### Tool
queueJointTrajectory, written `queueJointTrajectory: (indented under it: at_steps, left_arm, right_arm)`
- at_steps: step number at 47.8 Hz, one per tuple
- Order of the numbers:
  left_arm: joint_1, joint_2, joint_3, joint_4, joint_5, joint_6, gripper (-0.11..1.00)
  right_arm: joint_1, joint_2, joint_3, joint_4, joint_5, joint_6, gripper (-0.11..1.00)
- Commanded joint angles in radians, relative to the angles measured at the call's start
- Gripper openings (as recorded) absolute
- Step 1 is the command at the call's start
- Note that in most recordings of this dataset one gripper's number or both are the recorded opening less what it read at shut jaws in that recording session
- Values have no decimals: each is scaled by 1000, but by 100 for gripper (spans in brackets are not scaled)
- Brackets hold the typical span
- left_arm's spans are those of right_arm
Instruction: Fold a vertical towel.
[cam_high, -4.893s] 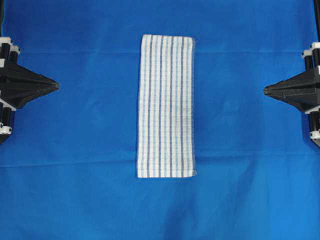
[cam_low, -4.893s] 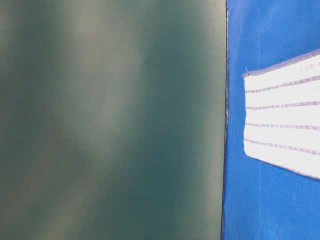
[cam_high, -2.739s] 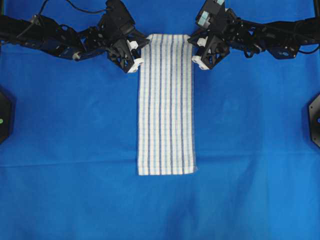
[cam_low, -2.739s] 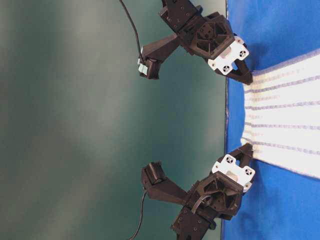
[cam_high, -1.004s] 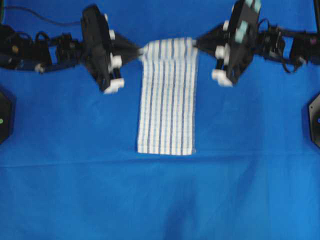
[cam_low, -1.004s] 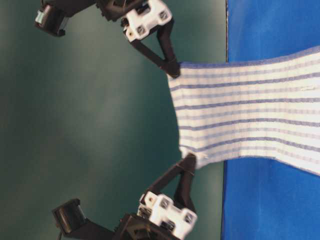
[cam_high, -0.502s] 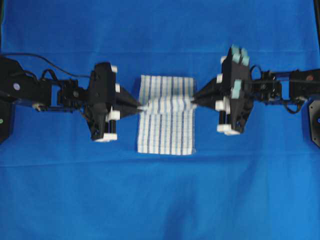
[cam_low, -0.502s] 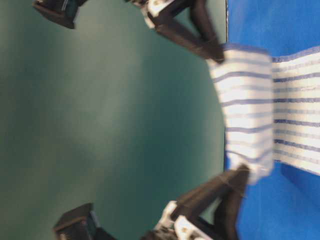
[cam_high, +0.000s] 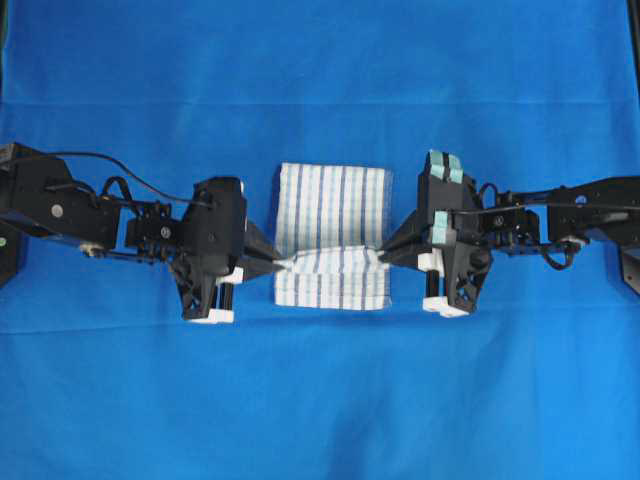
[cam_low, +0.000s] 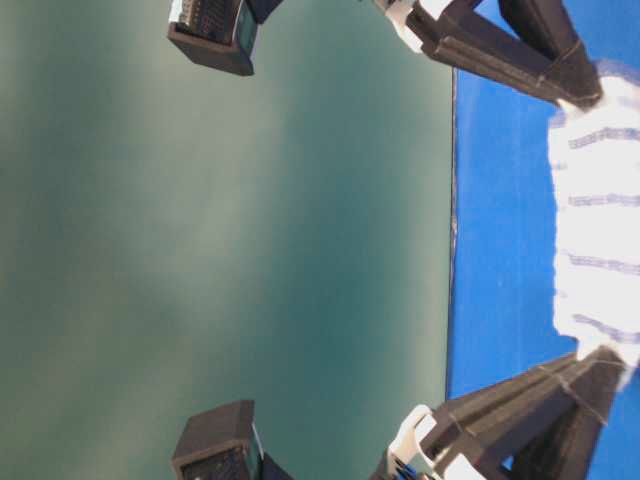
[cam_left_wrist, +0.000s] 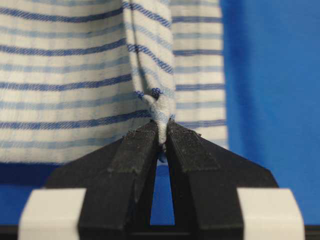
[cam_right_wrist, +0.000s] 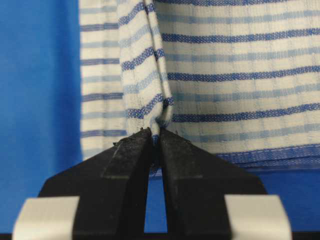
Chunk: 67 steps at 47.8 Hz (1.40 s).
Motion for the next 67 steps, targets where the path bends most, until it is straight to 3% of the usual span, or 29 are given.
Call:
queueJointTrajectory:
  at_steps: [1, 26, 30, 37, 40, 46, 52, 67]
  left_arm:
    - [-9, -6, -18, -2, -6, 0, 4]
    - [-6, 23, -32, -2, -38, 0, 5]
    - [-8, 21, -32, -2, -38, -2, 20]
    - [-26, 15, -34, -2, -32, 0, 63]
    - [-38, 6, -34, -2, -25, 0, 73]
    - [-58, -34, -32, -2, 9, 0, 67]
    - [-75, -104, -29, -2, 72, 0, 63]
    - [-78, -380, -8, 0, 196, 6, 63]
  right_arm:
    - [12, -8, -18, 9, -9, 2, 8]
    - [14, 57, -66, 12, 5, 3, 9]
    - [23, 57, -72, 12, 12, 3, 15]
    - [44, 51, -75, 14, 18, 2, 58]
    - [57, 37, -75, 14, 34, 2, 67]
    - [89, -12, -72, 14, 61, 2, 61]
    - [120, -86, -61, 12, 80, 0, 62]
    - [112, -339, -8, -26, 80, -8, 62]
